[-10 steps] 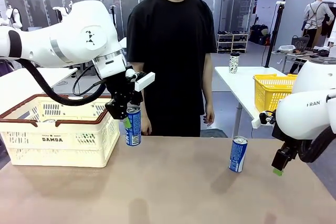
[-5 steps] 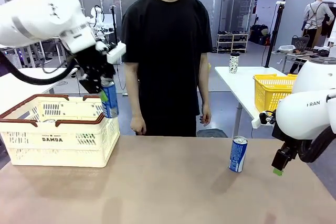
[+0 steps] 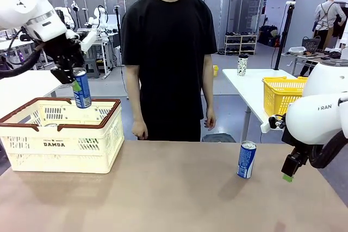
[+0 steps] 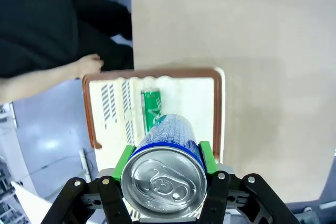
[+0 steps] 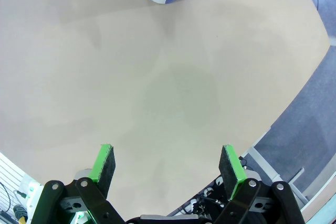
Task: Place the drinks into the Shopping basket.
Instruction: Pick up one drink and place it into the Shopping basket.
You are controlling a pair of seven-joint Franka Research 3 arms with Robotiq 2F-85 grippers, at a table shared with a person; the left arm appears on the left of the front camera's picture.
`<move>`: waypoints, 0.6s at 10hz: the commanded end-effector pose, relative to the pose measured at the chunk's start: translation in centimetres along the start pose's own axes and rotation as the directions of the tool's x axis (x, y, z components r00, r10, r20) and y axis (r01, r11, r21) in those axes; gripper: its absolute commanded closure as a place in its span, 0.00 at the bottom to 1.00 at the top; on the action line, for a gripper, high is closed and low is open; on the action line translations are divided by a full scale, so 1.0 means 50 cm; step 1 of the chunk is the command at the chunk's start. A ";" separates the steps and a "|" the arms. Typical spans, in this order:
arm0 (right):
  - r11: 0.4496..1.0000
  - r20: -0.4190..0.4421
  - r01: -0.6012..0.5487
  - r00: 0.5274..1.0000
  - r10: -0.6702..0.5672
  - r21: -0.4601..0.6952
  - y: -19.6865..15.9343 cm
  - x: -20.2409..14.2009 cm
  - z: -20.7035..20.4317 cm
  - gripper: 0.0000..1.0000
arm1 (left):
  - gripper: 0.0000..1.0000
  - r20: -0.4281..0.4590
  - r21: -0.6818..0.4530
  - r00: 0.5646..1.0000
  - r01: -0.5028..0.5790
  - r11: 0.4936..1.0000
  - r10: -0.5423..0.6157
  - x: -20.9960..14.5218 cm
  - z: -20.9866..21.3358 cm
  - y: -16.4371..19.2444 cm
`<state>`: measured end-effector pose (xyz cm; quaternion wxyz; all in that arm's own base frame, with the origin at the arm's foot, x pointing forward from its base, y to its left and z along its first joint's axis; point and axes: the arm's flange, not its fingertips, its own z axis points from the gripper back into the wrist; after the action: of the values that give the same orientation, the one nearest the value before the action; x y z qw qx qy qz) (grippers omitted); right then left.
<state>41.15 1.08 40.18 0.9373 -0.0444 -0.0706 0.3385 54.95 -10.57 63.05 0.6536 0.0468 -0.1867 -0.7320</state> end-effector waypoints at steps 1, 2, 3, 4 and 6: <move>1.000 0.001 0.007 1.000 -0.007 0.002 0.001 0.000 -0.001 0.00 | 0.42 -0.018 0.036 0.999 -0.042 0.998 0.043 -0.025 0.000 0.004; 1.000 0.001 0.007 1.000 -0.007 0.002 0.001 0.000 -0.001 0.00 | 0.42 -0.038 0.029 0.996 -0.078 0.997 0.079 -0.051 -0.012 0.012; 1.000 0.001 0.007 1.000 -0.007 0.002 0.001 0.000 -0.001 0.00 | 0.42 -0.057 0.040 0.990 -0.128 0.991 0.130 -0.079 -0.019 0.017; 1.000 0.001 0.007 1.000 -0.007 0.002 0.001 0.000 -0.001 0.00 | 0.42 -0.062 0.049 0.983 -0.170 0.984 0.172 -0.108 -0.027 0.023; 1.000 0.001 0.007 1.000 -0.007 0.002 0.001 0.000 -0.001 0.00 | 0.42 -0.055 0.068 0.973 -0.219 0.973 0.223 -0.161 -0.046 0.031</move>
<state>41.15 1.08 40.17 0.9373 -0.0444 -0.0705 0.3385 58.05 -3.55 59.97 0.7244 0.0547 -0.1773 -0.6639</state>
